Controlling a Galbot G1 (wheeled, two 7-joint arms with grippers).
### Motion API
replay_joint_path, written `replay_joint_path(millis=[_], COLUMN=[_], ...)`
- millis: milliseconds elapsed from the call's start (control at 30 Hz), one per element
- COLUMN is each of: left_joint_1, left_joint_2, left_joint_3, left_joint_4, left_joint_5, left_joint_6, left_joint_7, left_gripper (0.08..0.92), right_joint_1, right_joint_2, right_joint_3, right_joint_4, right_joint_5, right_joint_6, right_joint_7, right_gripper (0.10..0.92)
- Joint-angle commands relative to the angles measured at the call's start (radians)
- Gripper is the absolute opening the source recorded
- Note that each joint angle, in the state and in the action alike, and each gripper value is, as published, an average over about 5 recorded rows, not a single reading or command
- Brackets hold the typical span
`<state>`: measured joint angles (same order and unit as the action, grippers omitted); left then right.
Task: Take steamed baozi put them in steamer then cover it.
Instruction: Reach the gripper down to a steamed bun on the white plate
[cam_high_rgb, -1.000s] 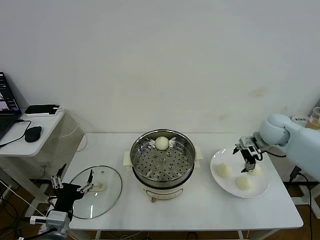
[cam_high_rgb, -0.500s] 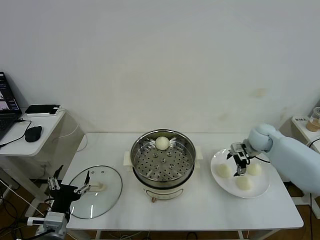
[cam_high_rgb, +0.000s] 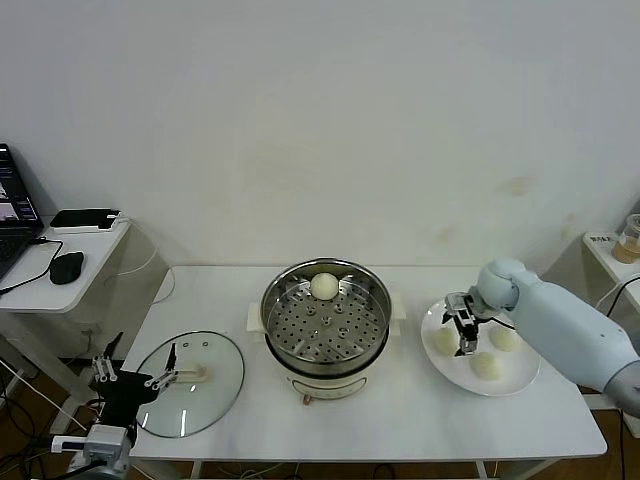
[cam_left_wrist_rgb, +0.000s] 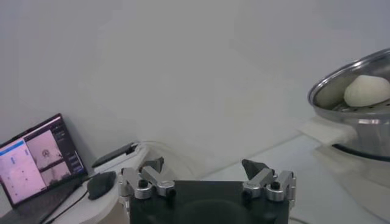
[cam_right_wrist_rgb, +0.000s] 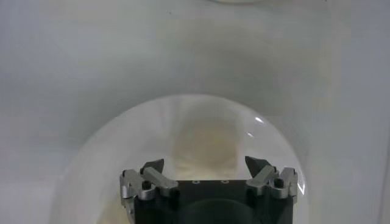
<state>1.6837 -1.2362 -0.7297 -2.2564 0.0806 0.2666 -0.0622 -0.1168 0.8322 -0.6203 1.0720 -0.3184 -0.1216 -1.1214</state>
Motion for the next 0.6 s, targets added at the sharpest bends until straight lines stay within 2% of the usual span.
replay_joint_path(millis=[33,200,600], left_joint_1=[0.003,0.005,0.005], left_joint_2=[-0.002,-0.003,-0.006], left_joint_3=[-0.003,-0.005,-0.001], left_joint_4=[-0.002,-0.003,-0.009], left_joint_5=[0.000,0.000,0.001], left_joint_6=[-0.001,-0.001,-0.001], left_joint_7=[0.000,0.000,-0.001], left_gripper=[0.823,0.823,0.823], right_joint_1=[-0.013,-0.012,0.012], right_joint_2=[0.034,0.035,0.001], right_joint_3=[0.014,0.011,-0.002], right_joint_4=[-0.052,-0.052,-0.007], right_joint_5=[-0.031,-0.030,0.005], right_joint_6=[-0.001,-0.005,-0.005], right_joint_7=[0.011,0.006,-0.038], right_gripper=[0.823,0.815,0.659])
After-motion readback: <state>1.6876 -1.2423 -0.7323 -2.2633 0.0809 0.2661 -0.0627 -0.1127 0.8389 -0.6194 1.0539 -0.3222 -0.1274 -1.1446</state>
